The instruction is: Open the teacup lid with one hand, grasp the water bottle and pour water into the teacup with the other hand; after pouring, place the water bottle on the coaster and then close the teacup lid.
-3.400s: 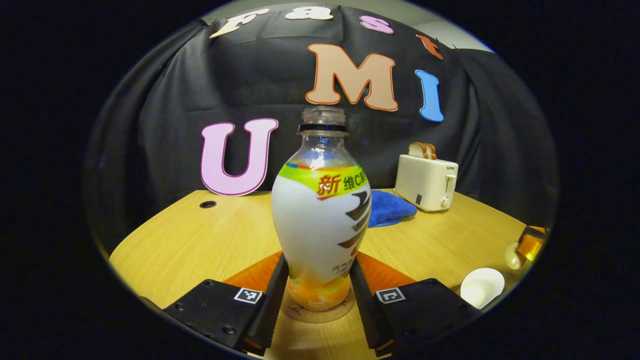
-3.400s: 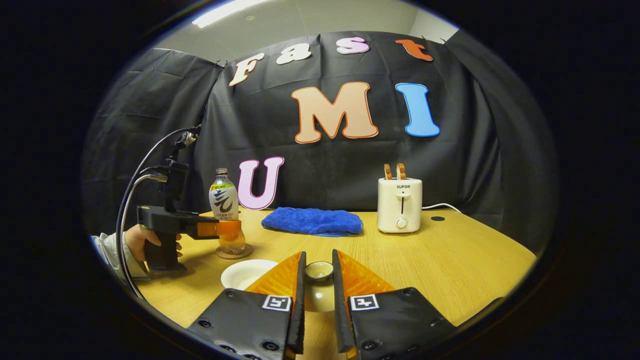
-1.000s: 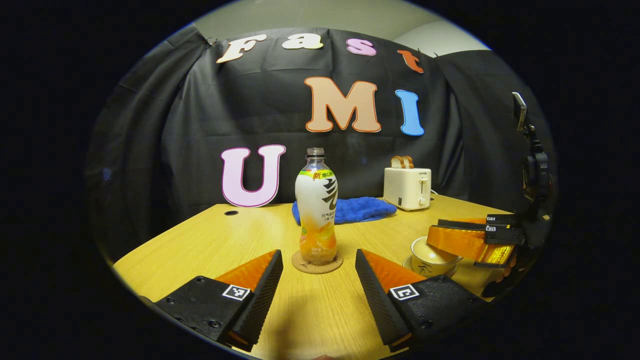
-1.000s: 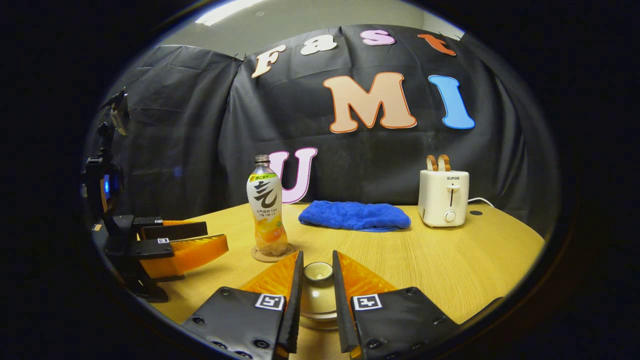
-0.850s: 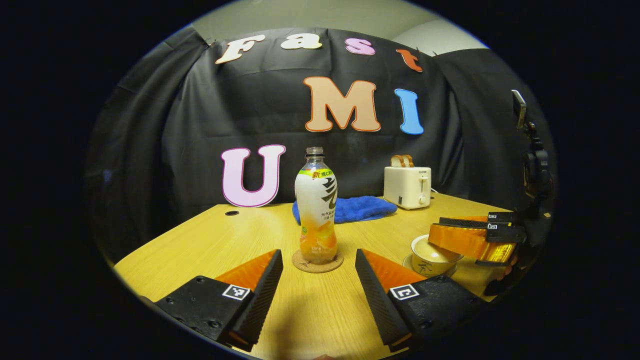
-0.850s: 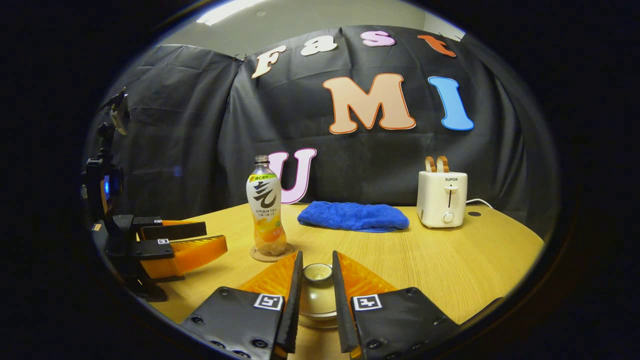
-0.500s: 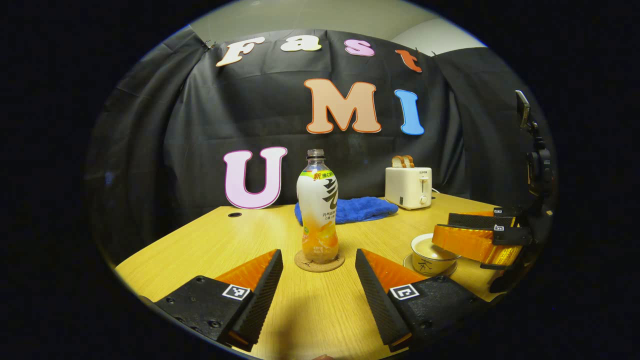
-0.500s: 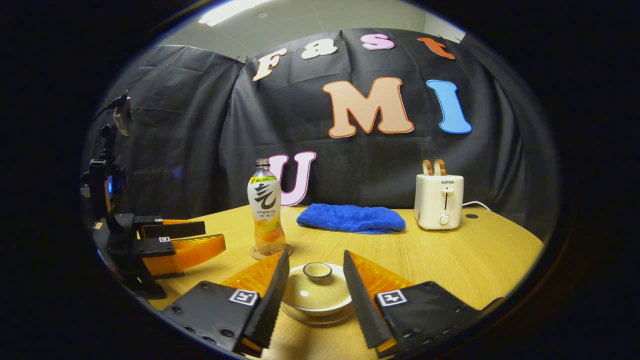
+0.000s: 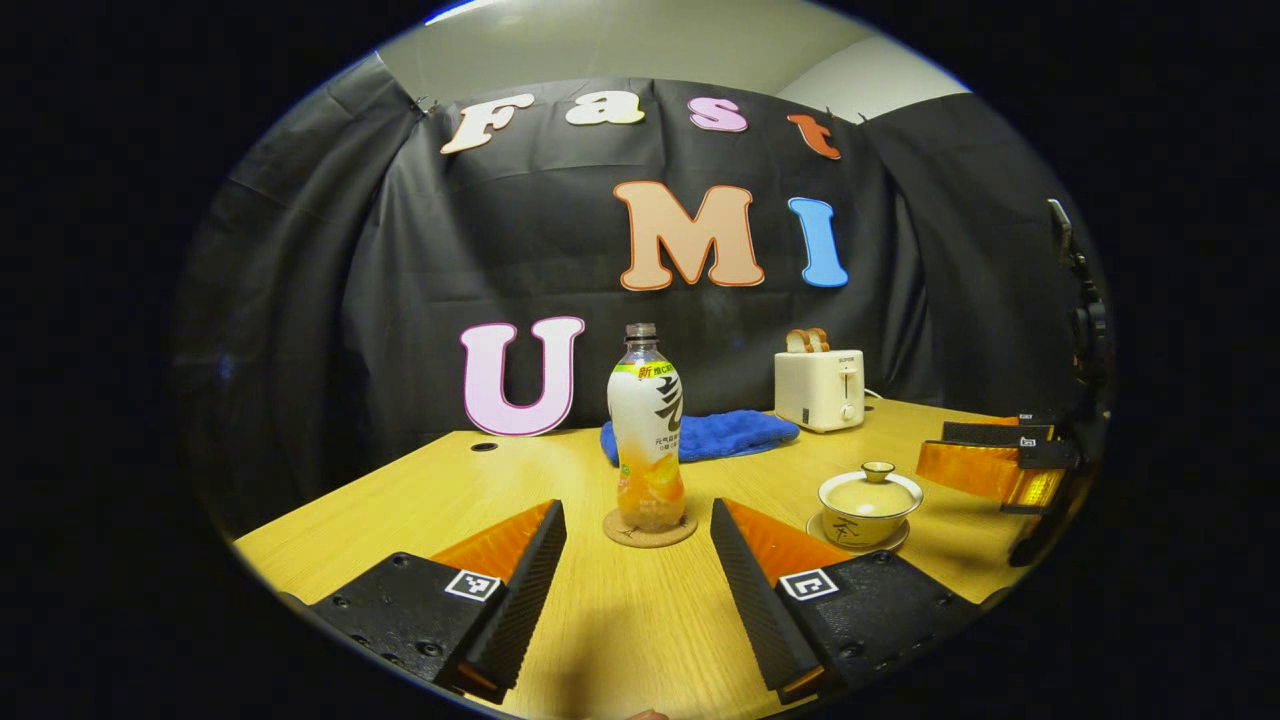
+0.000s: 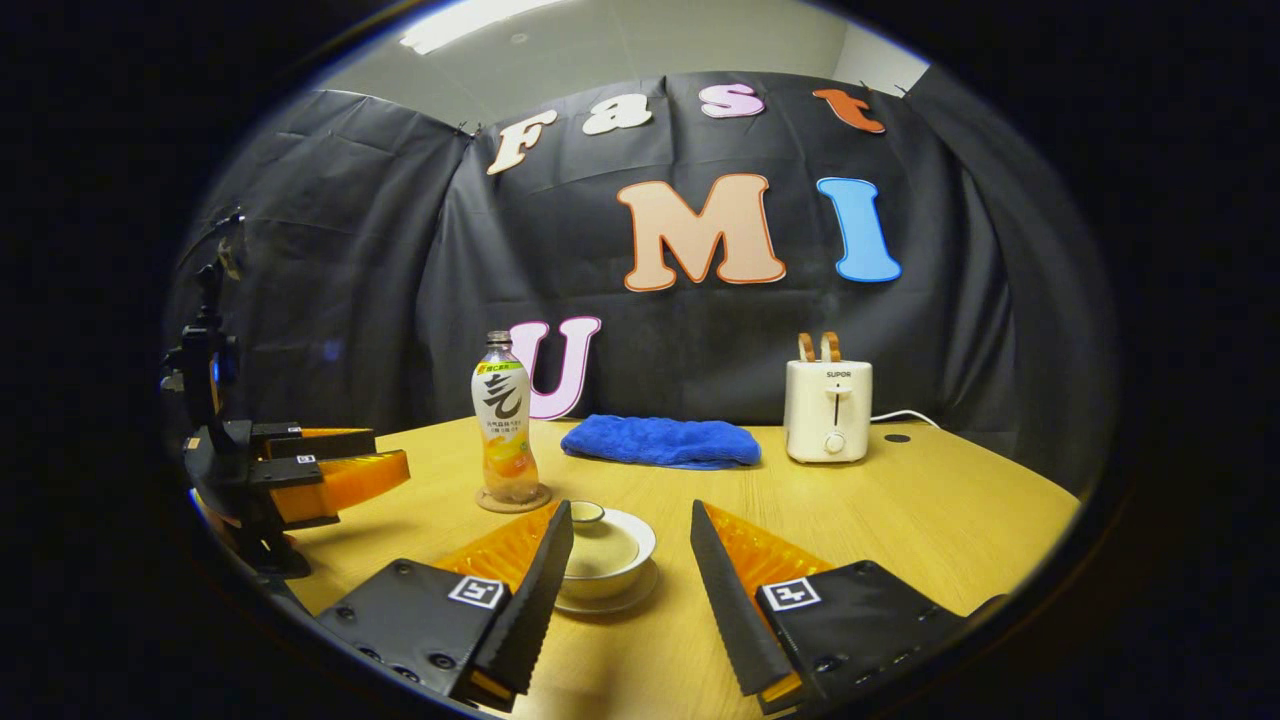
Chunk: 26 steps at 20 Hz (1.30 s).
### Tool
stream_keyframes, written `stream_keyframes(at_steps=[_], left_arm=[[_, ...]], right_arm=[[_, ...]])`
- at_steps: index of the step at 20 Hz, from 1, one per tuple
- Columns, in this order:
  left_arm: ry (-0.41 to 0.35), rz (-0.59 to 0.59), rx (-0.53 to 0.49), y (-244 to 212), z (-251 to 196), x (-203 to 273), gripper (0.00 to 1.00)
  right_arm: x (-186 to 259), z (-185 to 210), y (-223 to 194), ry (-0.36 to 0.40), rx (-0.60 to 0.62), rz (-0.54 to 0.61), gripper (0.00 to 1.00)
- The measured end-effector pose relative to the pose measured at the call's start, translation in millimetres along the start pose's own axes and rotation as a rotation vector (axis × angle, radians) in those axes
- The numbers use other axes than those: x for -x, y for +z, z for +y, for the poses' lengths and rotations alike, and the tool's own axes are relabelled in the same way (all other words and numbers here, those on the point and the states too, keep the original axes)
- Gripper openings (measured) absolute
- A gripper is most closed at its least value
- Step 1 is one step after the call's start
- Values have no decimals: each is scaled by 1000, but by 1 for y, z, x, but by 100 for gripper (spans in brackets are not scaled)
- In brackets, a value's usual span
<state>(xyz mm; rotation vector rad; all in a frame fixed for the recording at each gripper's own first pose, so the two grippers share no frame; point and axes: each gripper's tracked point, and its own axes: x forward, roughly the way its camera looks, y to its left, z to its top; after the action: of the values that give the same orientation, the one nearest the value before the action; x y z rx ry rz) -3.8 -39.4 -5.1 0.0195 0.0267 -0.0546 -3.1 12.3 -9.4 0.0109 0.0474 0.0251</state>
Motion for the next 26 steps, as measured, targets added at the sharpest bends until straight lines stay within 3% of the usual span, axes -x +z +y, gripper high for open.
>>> stream_keyframes(at_steps=[1,2,3,4,6,14,18,20,21,24,26], left_arm=[[6,-7,3,2,2,1,85],[11,-13,6,2,3,1,85],[15,-15,10,1,3,1,85],[17,-15,14,1,4,1,85],[18,-12,19,0,4,0,85],[30,-18,31,2,4,-2,85],[34,-18,31,1,4,-2,85],[35,-17,32,1,5,-2,85],[35,-17,32,2,5,-2,85],[35,-18,32,2,5,-2,85],[35,-18,31,2,5,-3,85]], right_arm=[[3,-2,1,-6,-2,-3,74],[6,-5,3,-13,-4,-13,82],[8,-6,4,-16,-4,-23,74],[9,-6,4,-18,-2,-29,74],[11,-4,4,-19,8,-31,82],[12,-5,7,-24,14,-48,82],[13,-5,7,-26,12,-50,74],[12,-5,7,-27,12,-49,78],[13,-5,8,-27,13,-49,74],[12,-6,8,-31,12,-49,82],[13,-6,8,-32,12,-49,82]])
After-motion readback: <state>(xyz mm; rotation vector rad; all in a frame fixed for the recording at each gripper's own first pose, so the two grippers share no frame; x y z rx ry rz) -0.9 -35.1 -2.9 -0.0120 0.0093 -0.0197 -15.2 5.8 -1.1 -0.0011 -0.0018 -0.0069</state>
